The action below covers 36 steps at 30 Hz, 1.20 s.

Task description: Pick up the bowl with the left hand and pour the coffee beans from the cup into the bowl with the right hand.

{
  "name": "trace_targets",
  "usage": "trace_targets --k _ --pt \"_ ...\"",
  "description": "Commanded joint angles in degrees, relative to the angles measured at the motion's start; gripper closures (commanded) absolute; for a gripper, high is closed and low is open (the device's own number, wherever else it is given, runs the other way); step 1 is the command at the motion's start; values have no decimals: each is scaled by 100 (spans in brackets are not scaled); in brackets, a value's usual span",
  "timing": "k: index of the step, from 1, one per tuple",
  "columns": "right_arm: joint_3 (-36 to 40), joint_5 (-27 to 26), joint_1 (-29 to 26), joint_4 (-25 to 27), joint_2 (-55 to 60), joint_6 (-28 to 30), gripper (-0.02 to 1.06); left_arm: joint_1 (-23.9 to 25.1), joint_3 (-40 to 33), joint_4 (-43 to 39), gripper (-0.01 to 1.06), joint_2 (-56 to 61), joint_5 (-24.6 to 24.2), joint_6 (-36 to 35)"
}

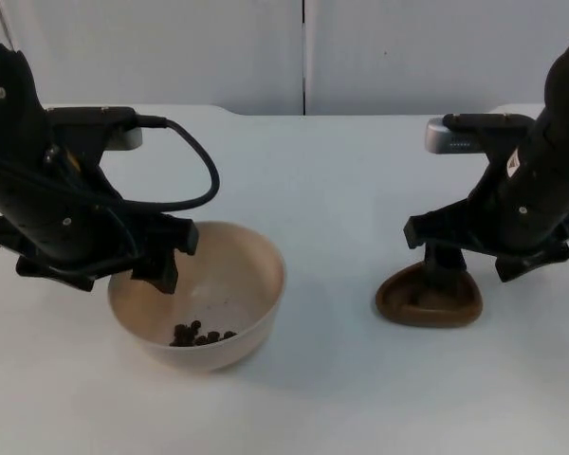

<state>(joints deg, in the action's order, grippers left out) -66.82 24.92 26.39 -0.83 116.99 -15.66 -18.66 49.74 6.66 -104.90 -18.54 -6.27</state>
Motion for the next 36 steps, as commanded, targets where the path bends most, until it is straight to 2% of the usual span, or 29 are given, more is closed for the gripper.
trace_targets --k 1,12,19,28,36 --pt "4 -99 10 -2 -21 -35 33 12 26 -8 33 3 -48 -4" --pt "4 57 10 -52 -412 38 33 12 26 -8 33 541 -60 -4" --pt "4 243 10 -41 -1311 467 33 12 26 43 33 1331 -95 -4" --pt "4 481 10 -41 -2411 610 33 12 26 43 33 2506 -209 -4" --pt "4 1084 10 -29 -3208 781 33 12 26 17 33 3571 -529 29"
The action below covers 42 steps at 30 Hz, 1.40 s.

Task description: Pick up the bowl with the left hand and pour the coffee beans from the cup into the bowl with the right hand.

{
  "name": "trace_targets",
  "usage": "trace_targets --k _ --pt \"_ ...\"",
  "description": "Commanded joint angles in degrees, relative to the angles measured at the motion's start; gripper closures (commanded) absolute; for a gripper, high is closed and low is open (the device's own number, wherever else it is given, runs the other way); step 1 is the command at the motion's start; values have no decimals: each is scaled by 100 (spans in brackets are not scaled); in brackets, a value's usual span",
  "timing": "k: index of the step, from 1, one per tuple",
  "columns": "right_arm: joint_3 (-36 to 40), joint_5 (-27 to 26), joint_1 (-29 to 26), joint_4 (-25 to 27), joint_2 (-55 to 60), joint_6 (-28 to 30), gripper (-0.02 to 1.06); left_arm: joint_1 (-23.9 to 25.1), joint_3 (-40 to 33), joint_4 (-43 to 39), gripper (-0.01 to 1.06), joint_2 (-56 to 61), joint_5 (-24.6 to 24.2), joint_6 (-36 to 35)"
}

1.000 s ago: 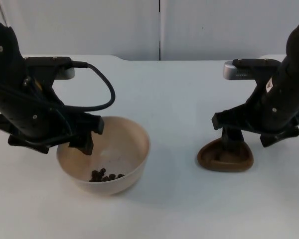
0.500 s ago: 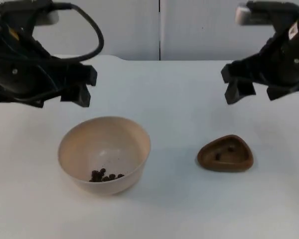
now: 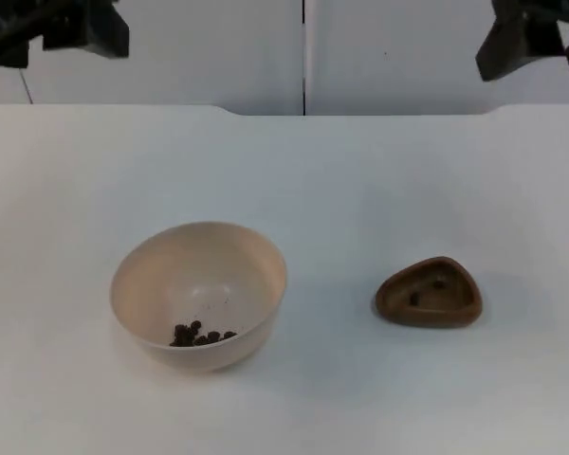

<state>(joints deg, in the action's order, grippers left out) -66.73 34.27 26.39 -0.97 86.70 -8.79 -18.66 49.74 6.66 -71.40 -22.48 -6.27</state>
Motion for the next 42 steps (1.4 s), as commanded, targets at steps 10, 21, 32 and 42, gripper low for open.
trace_targets --k 10,21,32,42 --pt "548 118 10 7 -1249 106 33 12 16 17 33 1155 -688 170" --pt "1548 29 10 7 -2729 462 33 12 -46 17 33 2097 -1072 311" --pt "2226 134 10 20 -4318 686 33 12 -713 54 33 3265 -1312 627" --pt "3207 678 10 19 -6029 812 33 12 -1428 145 33 4823 -1578 790"
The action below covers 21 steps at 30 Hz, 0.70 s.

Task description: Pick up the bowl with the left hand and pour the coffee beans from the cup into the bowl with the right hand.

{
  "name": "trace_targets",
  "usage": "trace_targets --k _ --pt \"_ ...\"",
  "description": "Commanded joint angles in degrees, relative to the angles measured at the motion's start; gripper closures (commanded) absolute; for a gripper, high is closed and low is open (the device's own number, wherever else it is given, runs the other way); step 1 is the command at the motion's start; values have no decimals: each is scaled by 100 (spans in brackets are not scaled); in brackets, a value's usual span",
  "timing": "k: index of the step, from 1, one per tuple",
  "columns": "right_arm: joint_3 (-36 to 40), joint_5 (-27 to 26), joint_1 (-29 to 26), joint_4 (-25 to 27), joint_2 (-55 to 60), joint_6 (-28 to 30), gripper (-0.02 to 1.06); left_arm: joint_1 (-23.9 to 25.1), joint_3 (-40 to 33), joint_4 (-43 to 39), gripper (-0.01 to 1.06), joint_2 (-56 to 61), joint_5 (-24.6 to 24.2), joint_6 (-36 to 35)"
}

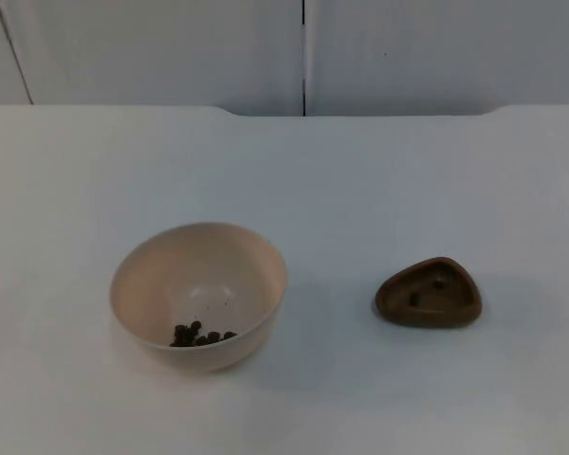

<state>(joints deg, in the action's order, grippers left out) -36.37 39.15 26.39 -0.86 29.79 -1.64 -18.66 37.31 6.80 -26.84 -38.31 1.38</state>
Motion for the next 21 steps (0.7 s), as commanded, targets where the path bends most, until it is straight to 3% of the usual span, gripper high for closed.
trace_targets --k 1,6,16,21 --pt "171 190 10 9 -339 97 33 12 -185 131 33 367 5 25" --pt "304 683 10 119 -1007 164 33 12 -403 153 33 1007 -118 25" --pt "304 1808 10 567 -2189 749 33 12 -403 131 33 1758 -867 96" --pt "304 2143 10 526 -2592 749 33 12 -403 108 33 1941 -1164 278"
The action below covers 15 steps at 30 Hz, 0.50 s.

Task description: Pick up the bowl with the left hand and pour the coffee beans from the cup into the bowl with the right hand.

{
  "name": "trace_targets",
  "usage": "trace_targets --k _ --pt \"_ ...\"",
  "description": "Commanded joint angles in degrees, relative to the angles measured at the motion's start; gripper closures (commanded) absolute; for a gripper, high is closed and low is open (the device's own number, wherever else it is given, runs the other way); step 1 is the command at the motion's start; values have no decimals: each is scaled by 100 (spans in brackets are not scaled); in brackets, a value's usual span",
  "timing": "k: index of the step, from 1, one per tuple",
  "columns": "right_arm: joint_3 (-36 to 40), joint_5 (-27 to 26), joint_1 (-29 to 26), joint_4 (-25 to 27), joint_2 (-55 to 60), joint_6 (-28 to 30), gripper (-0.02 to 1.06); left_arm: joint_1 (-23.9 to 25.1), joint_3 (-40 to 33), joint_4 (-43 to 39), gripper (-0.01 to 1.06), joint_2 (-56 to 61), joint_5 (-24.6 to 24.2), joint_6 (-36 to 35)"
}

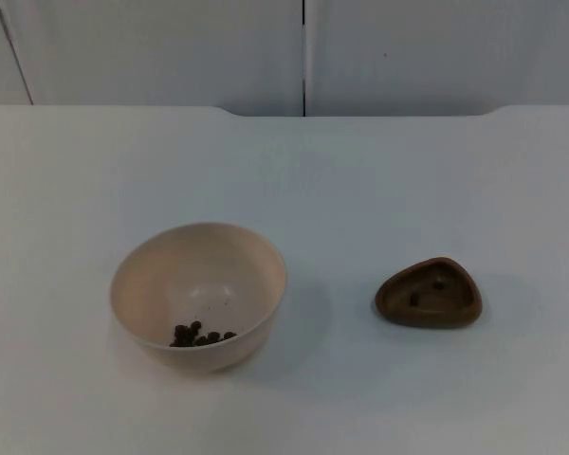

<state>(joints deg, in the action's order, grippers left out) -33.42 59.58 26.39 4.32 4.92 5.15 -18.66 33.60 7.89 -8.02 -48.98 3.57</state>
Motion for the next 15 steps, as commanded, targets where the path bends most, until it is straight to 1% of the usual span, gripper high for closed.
trace_targets --k 1,3,7,9,15 --pt "26 145 10 -5 -191 70 33 12 -31 -1 33 85 -163 59" --pt "56 145 10 -16 -302 70 33 12 -31 -5 33 109 -246 69" --pt "377 231 10 -120 -492 70 33 12 -31 -151 33 133 -726 69" --pt "379 233 10 -104 -492 71 33 12 -31 -151 33 160 -893 69" --pt "379 233 10 -125 -492 71 33 12 -31 -288 33 485 -931 69"
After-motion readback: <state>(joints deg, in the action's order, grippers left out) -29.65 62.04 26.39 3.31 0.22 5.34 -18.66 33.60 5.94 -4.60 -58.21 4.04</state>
